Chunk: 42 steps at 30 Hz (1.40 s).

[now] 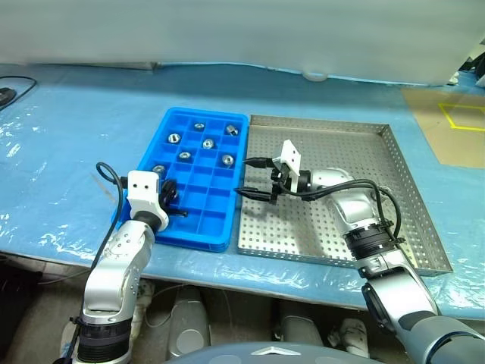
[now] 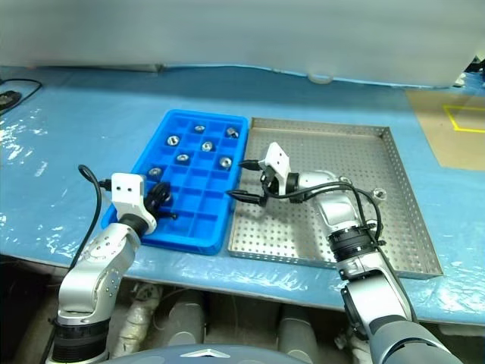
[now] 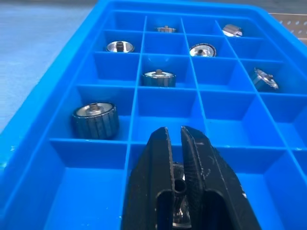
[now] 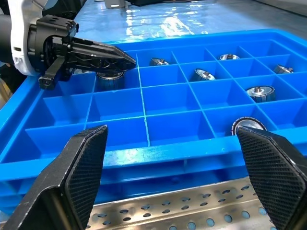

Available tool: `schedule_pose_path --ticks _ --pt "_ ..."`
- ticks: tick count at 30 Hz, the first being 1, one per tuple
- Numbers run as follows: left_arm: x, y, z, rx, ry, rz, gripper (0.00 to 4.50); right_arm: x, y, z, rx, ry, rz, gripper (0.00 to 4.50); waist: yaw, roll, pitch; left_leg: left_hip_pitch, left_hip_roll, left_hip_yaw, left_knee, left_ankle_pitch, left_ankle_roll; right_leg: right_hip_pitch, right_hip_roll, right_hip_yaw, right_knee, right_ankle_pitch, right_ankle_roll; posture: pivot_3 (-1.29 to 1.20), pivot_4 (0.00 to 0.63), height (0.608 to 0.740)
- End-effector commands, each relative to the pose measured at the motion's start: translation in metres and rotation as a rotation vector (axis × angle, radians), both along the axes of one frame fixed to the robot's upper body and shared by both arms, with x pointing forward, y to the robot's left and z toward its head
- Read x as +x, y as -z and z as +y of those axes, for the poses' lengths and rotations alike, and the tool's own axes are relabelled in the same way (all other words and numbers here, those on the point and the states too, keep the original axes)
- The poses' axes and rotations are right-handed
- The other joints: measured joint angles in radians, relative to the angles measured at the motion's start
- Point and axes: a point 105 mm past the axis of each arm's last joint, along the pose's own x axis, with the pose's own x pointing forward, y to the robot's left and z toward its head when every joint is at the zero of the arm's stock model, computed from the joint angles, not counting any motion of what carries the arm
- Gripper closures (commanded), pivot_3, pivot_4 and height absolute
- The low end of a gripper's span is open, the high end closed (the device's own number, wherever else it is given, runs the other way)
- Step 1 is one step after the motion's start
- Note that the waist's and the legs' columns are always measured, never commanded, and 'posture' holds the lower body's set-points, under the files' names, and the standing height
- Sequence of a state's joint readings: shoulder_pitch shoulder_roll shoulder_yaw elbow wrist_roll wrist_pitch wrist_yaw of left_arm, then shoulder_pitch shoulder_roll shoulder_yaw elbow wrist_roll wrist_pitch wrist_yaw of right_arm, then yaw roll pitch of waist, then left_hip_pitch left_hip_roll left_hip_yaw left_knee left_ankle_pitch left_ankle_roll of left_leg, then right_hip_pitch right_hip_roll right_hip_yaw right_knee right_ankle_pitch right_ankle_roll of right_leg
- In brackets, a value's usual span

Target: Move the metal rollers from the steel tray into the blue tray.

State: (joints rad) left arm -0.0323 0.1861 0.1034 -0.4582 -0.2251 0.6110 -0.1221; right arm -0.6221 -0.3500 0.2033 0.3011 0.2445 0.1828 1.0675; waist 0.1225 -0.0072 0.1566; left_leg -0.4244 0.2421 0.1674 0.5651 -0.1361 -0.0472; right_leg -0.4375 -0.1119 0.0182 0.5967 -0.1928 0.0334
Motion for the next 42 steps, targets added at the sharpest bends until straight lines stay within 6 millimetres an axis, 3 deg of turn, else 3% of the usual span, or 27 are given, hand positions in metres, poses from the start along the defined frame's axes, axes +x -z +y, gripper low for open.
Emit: schedule_pose_path --ticks 1,3,10,18,23,29,36,42 --pt "-0.001 -0.004 0.004 0.009 -0.022 -0.015 4.31 -0.002 -0.009 0.002 0.007 -0.020 -0.041 0.00 0.000 0.000 0.000 0.000 0.000 0.000 0.000 0.000 0.000 0.000 0.000 0.000 0.000 0.000 0.000 0.15 0.150 0.740" --pt "-0.001 -0.003 0.004 -0.003 -0.017 -0.008 4.31 -0.002 -0.008 0.002 -0.002 -0.020 -0.043 0.00 0.000 0.000 0.000 0.000 0.000 0.000 0.000 0.000 0.000 0.000 0.000 0.000 0.000 0.000 0.000 0.15 0.150 0.740" --pt "0.012 -0.008 -0.004 -0.014 0.024 -0.022 2.31 -0.003 -0.010 0.001 0.013 -0.005 -0.048 0.00 0.000 0.000 0.000 0.000 0.000 0.000 0.000 0.000 0.000 0.000 0.000 0.000 0.000 0.000 0.000 0.11 0.150 0.740" --pt "0.035 -0.048 -0.057 -0.112 0.410 -0.153 2.31 -0.006 -0.015 -0.016 0.044 0.086 -0.058 0.00 -0.004 0.000 0.000 0.000 0.000 0.000 0.000 0.001 -0.001 0.000 0.000 0.001 0.001 0.000 0.000 -0.04 0.150 0.740" --pt "0.044 -0.067 -0.092 -0.143 0.705 -0.196 2.31 -0.009 -0.024 -0.048 0.090 0.250 -0.074 0.00 -0.032 0.000 0.000 0.002 -0.001 0.002 0.000 0.002 -0.003 -0.001 0.001 0.005 0.002 0.000 0.000 -0.15 0.150 0.740" --pt "0.049 -0.063 -0.123 -0.111 0.959 -0.207 2.31 -0.003 -0.031 -0.091 0.131 0.554 -0.112 0.00 -0.077 0.000 0.000 0.006 -0.001 0.006 -0.001 0.002 -0.003 -0.002 0.002 0.010 0.004 0.000 0.000 -0.26 0.150 0.740" --pt "0.047 -0.057 -0.159 -0.046 1.216 -0.226 2.31 -0.007 -0.010 -0.147 0.033 0.848 -0.026 0.00 -0.109 0.000 0.000 0.007 -0.001 0.007 -0.001 0.002 -0.003 -0.003 0.002 0.011 0.004 0.000 0.000 -0.32 0.150 0.740" --pt "0.049 -0.049 -0.180 0.024 1.267 -0.256 2.31 -0.008 -0.011 -0.178 0.022 0.980 0.017 0.00 -0.113 0.000 0.000 0.008 -0.001 0.008 -0.002 0.002 -0.002 -0.003 0.002 0.012 0.004 0.000 0.000 -0.33 0.150 0.740"
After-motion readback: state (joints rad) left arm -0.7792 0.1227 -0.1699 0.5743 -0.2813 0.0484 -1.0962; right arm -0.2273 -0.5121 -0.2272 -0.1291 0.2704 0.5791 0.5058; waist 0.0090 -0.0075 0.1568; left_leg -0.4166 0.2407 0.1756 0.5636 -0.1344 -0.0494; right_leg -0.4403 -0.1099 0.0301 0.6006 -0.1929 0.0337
